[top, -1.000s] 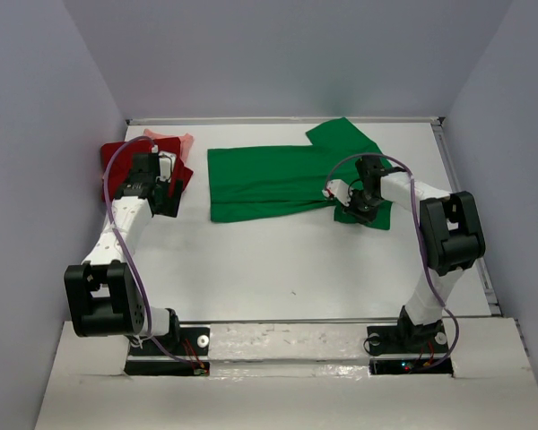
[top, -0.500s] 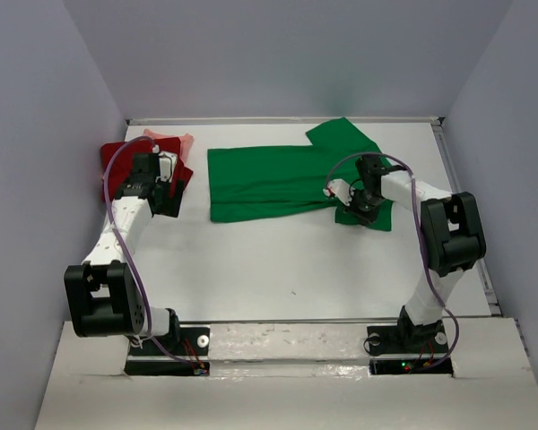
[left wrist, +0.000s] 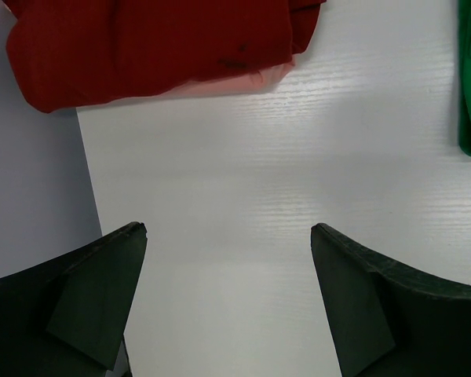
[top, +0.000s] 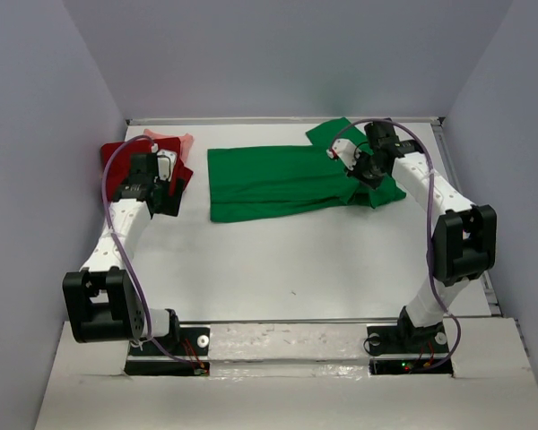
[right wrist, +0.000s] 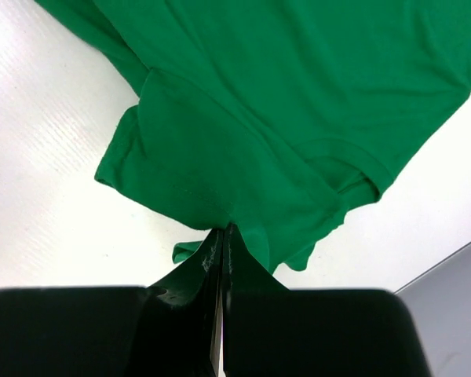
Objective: Fold and stack the t-shirts
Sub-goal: Fold the flattened tshirt in 1/3 of the way
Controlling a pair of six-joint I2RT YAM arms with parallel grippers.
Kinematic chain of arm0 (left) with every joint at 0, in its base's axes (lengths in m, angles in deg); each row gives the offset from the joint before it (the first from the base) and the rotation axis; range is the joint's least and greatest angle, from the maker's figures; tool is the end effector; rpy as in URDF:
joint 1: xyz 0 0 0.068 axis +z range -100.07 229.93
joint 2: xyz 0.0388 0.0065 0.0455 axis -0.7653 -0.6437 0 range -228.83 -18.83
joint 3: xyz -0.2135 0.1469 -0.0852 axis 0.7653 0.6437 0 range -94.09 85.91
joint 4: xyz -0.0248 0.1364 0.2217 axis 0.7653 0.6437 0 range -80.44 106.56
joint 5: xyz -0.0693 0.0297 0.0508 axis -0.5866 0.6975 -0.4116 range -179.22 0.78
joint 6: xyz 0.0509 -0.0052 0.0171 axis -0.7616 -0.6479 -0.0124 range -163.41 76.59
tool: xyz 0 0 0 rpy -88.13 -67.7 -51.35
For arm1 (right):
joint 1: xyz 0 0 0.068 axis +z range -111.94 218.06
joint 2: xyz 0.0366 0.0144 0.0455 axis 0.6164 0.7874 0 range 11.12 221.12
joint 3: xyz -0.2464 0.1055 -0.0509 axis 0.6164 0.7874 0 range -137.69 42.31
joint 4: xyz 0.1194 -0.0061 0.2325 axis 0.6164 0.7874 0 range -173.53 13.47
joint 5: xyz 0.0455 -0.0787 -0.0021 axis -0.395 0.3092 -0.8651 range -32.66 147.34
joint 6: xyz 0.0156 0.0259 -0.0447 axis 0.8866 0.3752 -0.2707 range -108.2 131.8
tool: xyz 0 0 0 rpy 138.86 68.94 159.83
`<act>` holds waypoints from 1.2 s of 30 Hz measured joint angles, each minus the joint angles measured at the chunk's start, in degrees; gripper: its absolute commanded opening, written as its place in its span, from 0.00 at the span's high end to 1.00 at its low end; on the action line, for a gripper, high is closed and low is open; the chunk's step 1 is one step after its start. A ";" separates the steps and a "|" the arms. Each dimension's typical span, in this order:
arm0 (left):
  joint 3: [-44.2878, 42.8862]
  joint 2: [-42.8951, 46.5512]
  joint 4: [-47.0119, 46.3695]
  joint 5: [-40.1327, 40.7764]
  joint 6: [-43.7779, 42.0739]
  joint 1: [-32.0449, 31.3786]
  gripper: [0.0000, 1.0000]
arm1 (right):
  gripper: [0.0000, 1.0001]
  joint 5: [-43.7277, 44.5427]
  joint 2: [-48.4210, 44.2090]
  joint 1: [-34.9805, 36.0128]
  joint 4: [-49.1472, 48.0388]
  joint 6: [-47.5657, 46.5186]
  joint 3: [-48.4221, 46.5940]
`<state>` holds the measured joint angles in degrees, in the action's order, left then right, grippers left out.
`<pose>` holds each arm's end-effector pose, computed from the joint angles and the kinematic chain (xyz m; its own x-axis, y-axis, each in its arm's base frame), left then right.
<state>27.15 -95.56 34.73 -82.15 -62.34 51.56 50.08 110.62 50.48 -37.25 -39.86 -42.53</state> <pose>0.2905 0.0126 0.2771 -0.6847 0.3027 -0.6630 0.1101 0.9422 0.3165 0.3592 0.0837 0.2743 -0.3150 -0.8662 -0.3879 -0.8392 0.4451 -0.3123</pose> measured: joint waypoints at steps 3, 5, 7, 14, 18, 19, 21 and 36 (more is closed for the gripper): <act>0.00 0.44 0.00 0.00 0.00 0.00 0.01 | 1.00 0.09 0.59 0.00 0.13 0.04 -0.98; 0.00 0.74 0.00 -0.02 0.00 0.00 0.01 | 1.00 0.24 1.53 0.00 0.04 0.04 -1.62; 0.00 0.83 0.00 -0.02 0.00 0.00 0.01 | 1.00 0.42 2.58 0.00 -0.13 0.07 -2.01; 0.00 0.81 0.13 -0.20 0.00 0.00 0.01 | 1.00 1.03 5.97 0.00 -1.31 0.50 -3.87; 0.00 0.74 0.24 -0.20 0.00 0.00 0.01 | 1.00 1.49 8.04 -0.02 -3.06 0.74 -5.81; 0.00 0.72 0.26 -0.17 0.00 0.00 0.01 | 1.00 1.53 8.52 0.00 -3.50 0.87 -6.29; 0.00 0.66 0.37 -0.20 0.00 0.00 0.01 | 1.00 1.75 9.53 0.00 -3.96 0.96 -7.63; -0.09 -1.20 0.42 -0.57 0.00 0.00 0.01 | 1.00 3.93 17.92 -0.02 -9.57 2.27 -17.16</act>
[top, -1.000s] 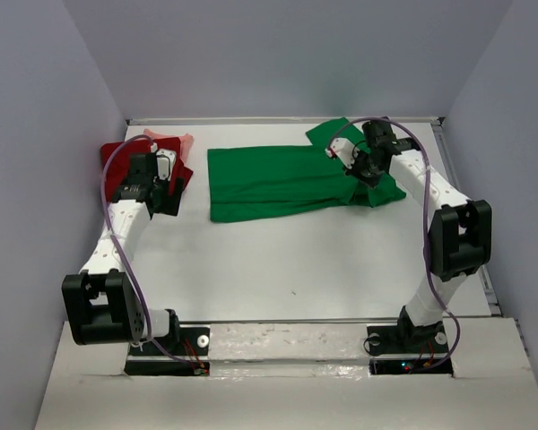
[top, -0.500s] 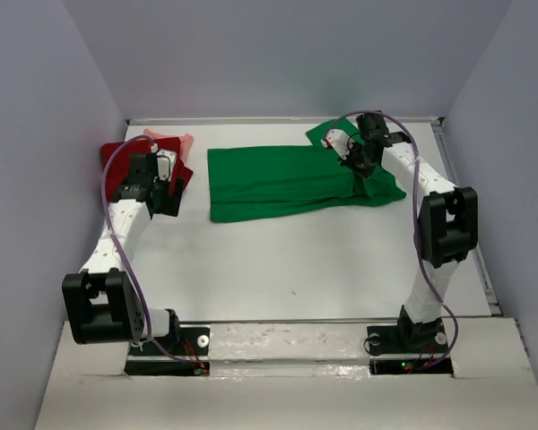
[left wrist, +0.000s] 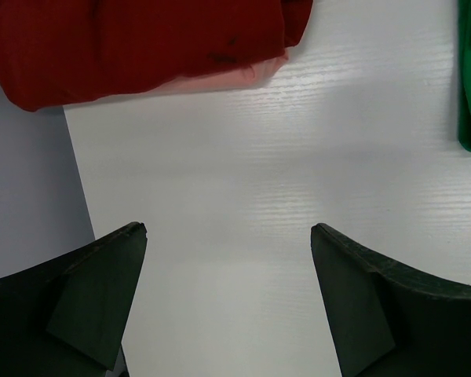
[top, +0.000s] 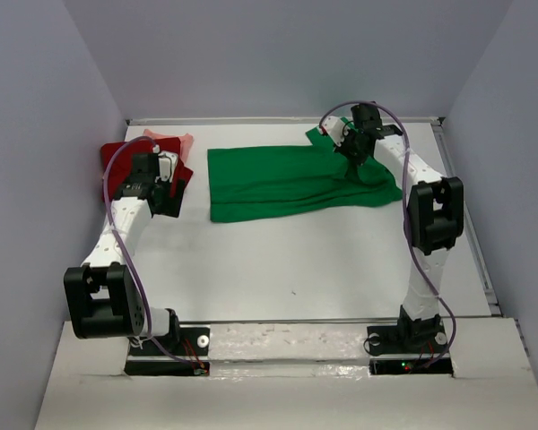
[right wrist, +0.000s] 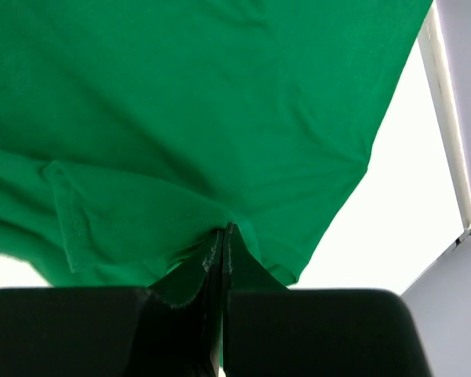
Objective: Fold and stack the t-shirts
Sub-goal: Fold the flattened tshirt in 1/3 of the way
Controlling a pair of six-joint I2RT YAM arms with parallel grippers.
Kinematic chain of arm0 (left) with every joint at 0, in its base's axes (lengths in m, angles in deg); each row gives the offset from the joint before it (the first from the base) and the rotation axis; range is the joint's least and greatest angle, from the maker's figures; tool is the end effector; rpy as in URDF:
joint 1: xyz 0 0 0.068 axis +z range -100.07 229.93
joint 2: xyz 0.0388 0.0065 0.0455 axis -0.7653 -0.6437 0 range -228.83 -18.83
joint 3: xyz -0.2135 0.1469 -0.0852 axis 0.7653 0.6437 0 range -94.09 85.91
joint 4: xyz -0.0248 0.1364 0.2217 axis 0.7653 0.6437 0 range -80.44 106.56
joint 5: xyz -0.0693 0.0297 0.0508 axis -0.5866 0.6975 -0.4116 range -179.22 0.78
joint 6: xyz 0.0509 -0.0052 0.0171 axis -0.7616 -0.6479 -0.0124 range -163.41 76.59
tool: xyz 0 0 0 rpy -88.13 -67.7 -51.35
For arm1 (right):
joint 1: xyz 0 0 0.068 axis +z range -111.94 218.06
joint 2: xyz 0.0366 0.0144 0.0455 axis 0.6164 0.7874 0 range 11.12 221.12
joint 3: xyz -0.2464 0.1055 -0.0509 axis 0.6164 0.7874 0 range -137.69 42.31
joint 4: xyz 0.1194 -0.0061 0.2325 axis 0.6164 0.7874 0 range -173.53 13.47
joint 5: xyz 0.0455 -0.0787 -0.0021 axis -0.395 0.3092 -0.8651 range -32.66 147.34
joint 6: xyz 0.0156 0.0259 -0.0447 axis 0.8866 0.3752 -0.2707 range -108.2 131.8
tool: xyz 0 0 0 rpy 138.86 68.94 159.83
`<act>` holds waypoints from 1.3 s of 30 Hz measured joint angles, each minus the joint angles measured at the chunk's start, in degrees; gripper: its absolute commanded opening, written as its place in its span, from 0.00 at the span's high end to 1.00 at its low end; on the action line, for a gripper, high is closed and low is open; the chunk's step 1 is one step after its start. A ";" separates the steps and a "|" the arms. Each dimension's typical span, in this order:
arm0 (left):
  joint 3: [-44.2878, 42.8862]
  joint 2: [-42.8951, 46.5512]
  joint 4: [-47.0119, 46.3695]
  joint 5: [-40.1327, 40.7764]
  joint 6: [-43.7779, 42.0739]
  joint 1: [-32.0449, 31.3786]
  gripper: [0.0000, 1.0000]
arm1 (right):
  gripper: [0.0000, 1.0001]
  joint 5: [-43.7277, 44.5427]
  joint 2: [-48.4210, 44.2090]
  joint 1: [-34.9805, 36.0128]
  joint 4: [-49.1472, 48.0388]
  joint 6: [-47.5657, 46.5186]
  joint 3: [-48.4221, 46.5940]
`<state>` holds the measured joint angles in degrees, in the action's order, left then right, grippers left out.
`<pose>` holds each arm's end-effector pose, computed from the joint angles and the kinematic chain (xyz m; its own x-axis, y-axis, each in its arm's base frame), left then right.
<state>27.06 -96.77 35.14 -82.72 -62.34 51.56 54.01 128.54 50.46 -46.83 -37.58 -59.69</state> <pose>0.2935 0.0123 0.2713 -0.6999 0.3026 -0.6469 0.1251 0.9437 0.3062 0.4497 0.1010 0.2540 -0.3126 -0.8447 -0.4345 -0.7476 0.5010 -0.4361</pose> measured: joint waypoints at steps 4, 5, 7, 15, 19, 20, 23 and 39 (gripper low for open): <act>0.00 -0.02 -0.02 -0.04 0.00 0.00 0.01 | 1.00 0.13 2.91 0.02 -1.14 0.15 -2.23; 0.00 -0.02 -0.02 -0.04 0.00 0.00 0.01 | 1.00 0.15 3.54 0.02 -1.22 0.15 -2.64; 0.00 -0.02 -0.02 -0.04 0.00 0.00 0.01 | 1.00 0.17 4.31 0.02 -1.20 0.15 -3.41; 0.00 -1.33 -0.02 -0.04 0.00 0.00 0.01 | 1.00 0.31 7.23 0.02 -1.68 0.33 -7.30; 0.00 -1.95 0.00 -0.04 0.00 0.00 0.01 | 1.00 0.61 8.76 0.02 -2.08 0.31 -9.42; 0.00 -1.99 0.00 -0.04 0.00 0.00 0.01 | 1.00 0.63 9.09 0.02 -2.29 0.31 -9.75; 0.00 -1.99 -0.02 -0.02 0.00 0.00 0.01 | 1.00 0.98 10.10 0.02 -2.64 0.31 -10.82; 0.00 -2.05 -0.02 -0.02 0.00 0.00 0.01 | 1.00 2.34 14.43 0.02 -3.80 0.24 -16.37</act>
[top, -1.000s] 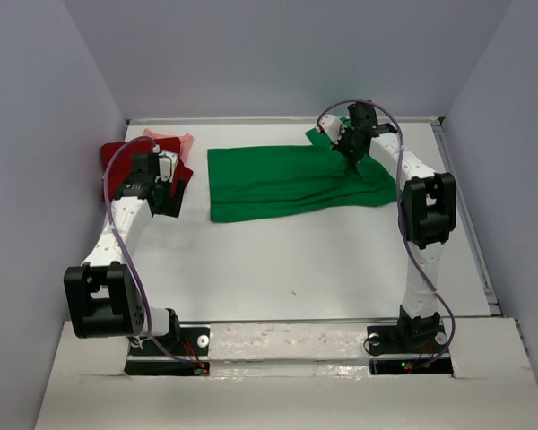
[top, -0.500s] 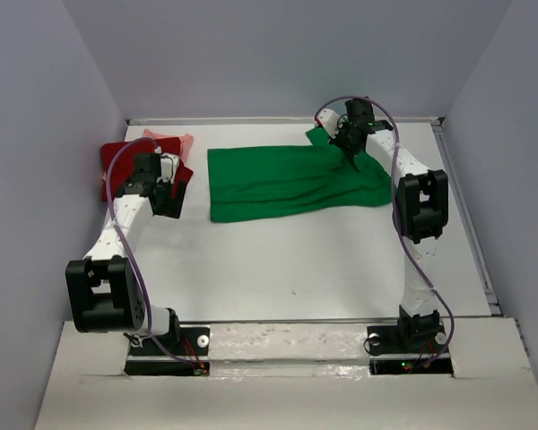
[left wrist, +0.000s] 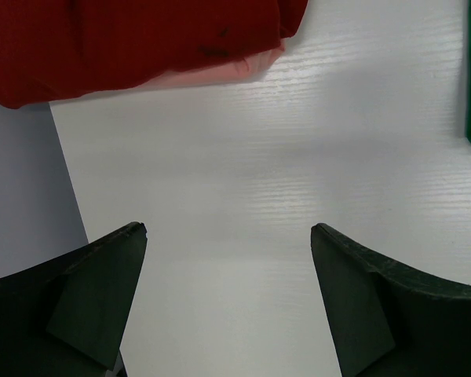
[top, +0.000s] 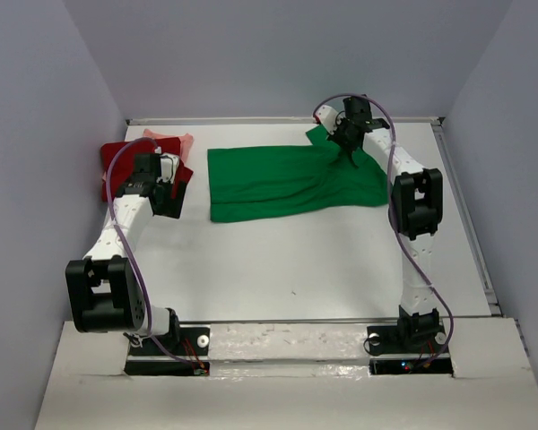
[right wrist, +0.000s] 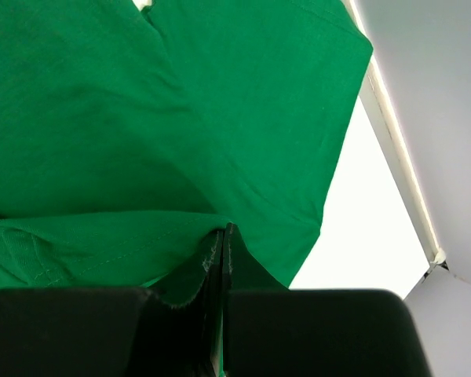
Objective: Fold and stack the t-shirts
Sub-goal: Fold the flattened tshirt in 1/3 of the way
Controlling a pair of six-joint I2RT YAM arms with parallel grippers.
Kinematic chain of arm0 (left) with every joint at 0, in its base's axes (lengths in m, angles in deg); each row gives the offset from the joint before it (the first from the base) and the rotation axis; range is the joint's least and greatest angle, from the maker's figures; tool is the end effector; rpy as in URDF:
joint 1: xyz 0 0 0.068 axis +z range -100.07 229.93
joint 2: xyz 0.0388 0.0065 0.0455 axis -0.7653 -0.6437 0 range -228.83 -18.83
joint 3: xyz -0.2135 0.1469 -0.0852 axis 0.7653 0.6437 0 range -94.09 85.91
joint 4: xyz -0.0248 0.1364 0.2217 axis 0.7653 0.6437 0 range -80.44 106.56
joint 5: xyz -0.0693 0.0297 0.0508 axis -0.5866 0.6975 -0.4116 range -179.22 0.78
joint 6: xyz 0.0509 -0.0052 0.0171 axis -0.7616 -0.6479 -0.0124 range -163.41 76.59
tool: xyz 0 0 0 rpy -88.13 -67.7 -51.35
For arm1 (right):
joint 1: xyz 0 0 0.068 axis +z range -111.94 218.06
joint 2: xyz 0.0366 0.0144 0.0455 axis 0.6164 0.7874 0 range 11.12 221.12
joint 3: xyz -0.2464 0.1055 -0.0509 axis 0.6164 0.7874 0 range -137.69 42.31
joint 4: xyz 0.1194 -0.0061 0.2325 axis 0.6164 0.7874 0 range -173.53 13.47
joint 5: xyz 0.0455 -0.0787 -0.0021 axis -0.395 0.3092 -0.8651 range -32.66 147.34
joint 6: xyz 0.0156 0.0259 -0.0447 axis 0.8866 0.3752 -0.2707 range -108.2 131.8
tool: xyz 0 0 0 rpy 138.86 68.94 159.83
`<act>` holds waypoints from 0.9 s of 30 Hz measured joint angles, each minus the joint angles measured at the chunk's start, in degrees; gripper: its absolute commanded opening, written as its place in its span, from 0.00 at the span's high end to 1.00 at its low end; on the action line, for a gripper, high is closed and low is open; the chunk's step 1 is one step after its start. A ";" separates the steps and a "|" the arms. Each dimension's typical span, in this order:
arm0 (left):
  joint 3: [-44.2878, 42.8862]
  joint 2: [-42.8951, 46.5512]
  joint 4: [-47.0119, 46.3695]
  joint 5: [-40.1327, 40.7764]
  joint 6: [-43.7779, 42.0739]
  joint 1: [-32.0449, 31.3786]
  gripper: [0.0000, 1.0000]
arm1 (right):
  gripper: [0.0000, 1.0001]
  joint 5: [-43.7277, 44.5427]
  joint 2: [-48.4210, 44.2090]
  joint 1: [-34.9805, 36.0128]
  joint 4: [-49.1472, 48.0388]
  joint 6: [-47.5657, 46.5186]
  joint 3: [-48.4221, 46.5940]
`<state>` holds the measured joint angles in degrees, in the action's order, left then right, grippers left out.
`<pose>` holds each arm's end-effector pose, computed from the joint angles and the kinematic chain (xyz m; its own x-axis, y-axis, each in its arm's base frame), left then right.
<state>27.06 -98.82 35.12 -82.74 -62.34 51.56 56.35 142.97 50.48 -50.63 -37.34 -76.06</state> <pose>0.2990 0.0125 0.2614 -0.7223 0.3020 -0.6221 0.1360 0.9441 0.3003 0.5115 0.1133 0.2320 -0.2909 -0.8385 -0.4607 -0.6832 0.5192 -0.5135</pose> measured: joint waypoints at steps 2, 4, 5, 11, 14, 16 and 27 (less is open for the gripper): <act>0.00 -0.02 0.02 0.00 0.00 0.00 0.01 | 1.00 0.00 0.50 0.00 -0.07 -0.09 -0.39; 0.00 -0.11 0.00 0.00 0.00 0.00 0.01 | 1.00 0.04 0.90 0.00 -0.13 -0.11 -0.83; 0.00 -0.15 0.00 0.00 0.00 0.00 0.01 | 1.00 0.04 0.94 0.00 -0.17 -0.11 -0.87; 0.00 -0.52 0.02 -0.02 0.00 0.00 0.01 | 1.00 0.17 2.03 0.00 -0.42 -0.02 -3.15; 0.00 -0.57 0.02 -0.02 0.00 0.00 0.01 | 1.00 0.57 2.78 0.00 -0.44 -0.04 -4.13; 0.00 -0.59 0.02 0.00 0.00 0.00 0.01 | 1.00 0.83 3.39 -0.02 -0.48 -0.04 -4.59; 0.00 -0.81 0.02 -0.09 0.00 0.00 0.01 | 0.47 2.95 5.27 0.00 -0.76 0.13 -4.94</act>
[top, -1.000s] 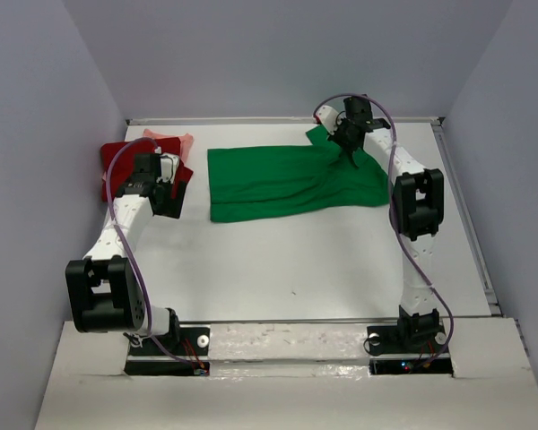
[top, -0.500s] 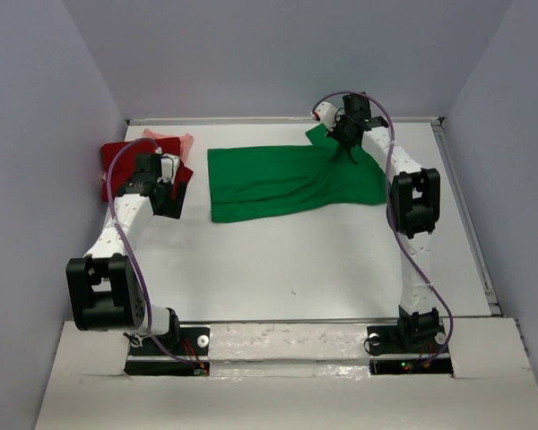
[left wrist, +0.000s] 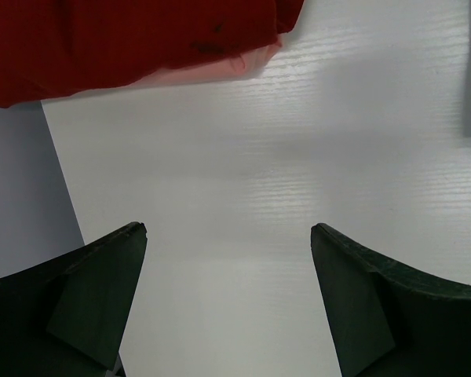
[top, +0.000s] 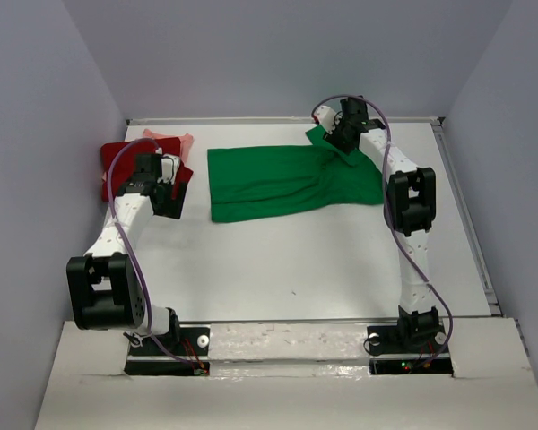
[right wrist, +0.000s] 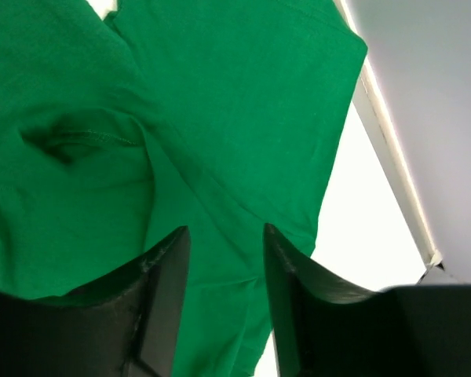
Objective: Fold and stack the t-shirts
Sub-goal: Fold the flattened tshirt in 1/3 of the way
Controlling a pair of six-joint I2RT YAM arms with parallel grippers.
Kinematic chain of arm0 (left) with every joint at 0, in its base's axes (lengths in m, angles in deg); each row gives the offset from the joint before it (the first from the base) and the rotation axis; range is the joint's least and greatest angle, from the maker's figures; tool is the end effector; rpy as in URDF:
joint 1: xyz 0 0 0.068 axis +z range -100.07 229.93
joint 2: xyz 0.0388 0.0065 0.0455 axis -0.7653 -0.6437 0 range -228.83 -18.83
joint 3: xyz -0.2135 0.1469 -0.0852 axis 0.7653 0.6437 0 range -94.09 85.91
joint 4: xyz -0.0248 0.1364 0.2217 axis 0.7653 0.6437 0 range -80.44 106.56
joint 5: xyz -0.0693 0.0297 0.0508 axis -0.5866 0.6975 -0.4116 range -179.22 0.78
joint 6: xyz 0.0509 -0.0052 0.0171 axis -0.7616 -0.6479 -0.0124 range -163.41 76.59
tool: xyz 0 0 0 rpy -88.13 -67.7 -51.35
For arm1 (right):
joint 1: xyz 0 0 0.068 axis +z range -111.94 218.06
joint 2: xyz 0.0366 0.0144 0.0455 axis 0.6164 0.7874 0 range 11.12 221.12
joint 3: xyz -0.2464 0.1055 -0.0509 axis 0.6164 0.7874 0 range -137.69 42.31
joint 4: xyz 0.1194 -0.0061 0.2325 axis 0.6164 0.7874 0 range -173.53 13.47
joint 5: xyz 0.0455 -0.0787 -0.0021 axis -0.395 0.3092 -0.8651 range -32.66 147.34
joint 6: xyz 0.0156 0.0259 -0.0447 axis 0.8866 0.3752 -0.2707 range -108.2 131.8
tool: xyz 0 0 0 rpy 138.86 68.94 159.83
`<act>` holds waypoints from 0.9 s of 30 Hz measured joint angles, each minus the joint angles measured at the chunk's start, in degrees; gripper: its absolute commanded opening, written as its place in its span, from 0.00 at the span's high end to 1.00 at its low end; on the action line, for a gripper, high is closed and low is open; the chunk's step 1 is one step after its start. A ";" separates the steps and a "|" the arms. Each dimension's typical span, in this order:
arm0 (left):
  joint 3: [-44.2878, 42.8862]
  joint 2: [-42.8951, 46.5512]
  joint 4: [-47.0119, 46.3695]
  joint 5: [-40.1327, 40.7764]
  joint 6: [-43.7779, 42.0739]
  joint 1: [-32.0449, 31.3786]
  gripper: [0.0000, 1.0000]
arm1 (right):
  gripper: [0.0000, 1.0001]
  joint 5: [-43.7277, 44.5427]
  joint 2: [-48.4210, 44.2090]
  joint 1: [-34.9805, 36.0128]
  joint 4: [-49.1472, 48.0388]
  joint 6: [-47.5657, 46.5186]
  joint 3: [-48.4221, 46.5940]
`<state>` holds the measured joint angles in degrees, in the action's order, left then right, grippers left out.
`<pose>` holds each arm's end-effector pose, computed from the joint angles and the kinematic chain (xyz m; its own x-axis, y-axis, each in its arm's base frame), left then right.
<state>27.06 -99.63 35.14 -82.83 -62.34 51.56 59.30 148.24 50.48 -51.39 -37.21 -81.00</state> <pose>0.3011 0.0125 0.2574 -0.7309 0.3018 -0.6121 0.1414 0.9444 0.2969 0.5294 0.1154 0.2141 -0.3155 -0.8421 -0.4374 -0.6558 0.5267 -0.5409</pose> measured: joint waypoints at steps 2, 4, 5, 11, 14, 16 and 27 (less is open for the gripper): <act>0.00 -0.37 0.02 -0.07 0.00 0.00 0.01 | 0.46 0.26 0.00 0.00 -0.11 0.15 0.00; 0.00 -0.74 0.13 -0.20 0.00 0.00 0.01 | 0.45 0.57 0.20 -0.02 -0.09 0.37 -0.46; 0.00 -0.81 0.20 -0.24 0.00 0.00 0.01 | 0.45 0.70 0.33 0.00 -0.09 0.42 -0.98; 0.00 -0.83 0.55 -0.46 0.00 0.00 0.01 | 0.45 1.88 0.42 0.00 -0.70 0.39 -3.39; 0.00 -0.83 0.55 -0.83 0.00 0.00 0.01 | 0.45 2.38 0.02 0.00 -1.40 0.37 -2.47; 0.00 -0.81 0.52 -1.16 0.00 0.00 0.01 | 0.45 2.45 -1.18 -0.02 -1.79 0.46 0.35; 0.00 0.61 0.52 -2.03 0.00 0.00 0.01 | 0.56 2.29 -6.40 -0.02 -1.66 2.38 14.08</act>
<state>27.06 -99.02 35.67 -84.86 -62.34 51.56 61.59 141.83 50.46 -53.05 -34.83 -66.92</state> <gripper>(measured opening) 0.989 0.476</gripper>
